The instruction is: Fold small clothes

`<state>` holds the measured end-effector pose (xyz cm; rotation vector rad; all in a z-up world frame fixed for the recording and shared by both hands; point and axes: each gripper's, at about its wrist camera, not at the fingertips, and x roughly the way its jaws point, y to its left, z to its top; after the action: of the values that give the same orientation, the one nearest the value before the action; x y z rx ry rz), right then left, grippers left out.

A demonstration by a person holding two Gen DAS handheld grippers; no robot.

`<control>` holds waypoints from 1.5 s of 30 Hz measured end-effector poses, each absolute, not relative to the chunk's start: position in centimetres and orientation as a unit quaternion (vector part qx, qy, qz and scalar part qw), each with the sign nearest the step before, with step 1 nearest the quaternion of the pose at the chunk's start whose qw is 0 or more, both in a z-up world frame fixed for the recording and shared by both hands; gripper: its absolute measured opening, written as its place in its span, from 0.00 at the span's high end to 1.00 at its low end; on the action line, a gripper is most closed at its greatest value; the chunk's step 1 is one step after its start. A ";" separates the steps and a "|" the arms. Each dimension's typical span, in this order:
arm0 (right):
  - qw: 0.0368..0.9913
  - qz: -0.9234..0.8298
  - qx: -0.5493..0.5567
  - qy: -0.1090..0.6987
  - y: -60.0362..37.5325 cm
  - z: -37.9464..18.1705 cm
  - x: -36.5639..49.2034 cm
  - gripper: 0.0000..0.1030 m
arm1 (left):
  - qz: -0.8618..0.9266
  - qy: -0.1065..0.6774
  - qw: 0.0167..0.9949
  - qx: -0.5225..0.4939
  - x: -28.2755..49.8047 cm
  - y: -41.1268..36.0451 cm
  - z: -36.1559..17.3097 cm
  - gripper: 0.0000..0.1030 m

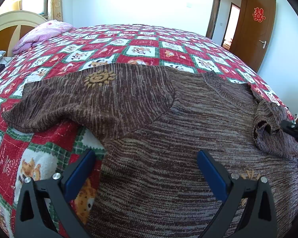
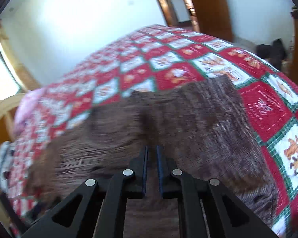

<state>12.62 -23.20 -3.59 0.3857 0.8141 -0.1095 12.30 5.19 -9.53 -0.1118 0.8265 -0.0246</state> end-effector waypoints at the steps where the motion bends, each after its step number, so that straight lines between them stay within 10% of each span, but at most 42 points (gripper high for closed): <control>1: 0.896 -0.064 0.179 0.401 -22.9 -4.1 13.3 0.91 | -0.012 0.401 0.914 -0.054 12.3 5.2 -9.5 0.00; 14: 0.843 0.158 0.345 0.382 -20.9 -4.7 17.4 0.91 | -0.015 0.400 0.915 -0.057 12.3 5.3 -9.4 0.00; 26: 0.903 0.076 0.145 0.397 -16.4 -7.3 12.2 0.91 | -0.012 0.400 0.915 -0.052 12.4 5.2 -9.5 0.00; 45: 0.907 0.088 0.166 0.378 -16.4 -7.0 11.8 0.79 | 0.102 0.361 0.914 -0.154 8.8 18.0 -4.8 0.00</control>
<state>11.78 -16.40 -7.00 0.3435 0.7801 0.1824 8.79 18.04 -4.77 -0.3165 0.7433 0.2100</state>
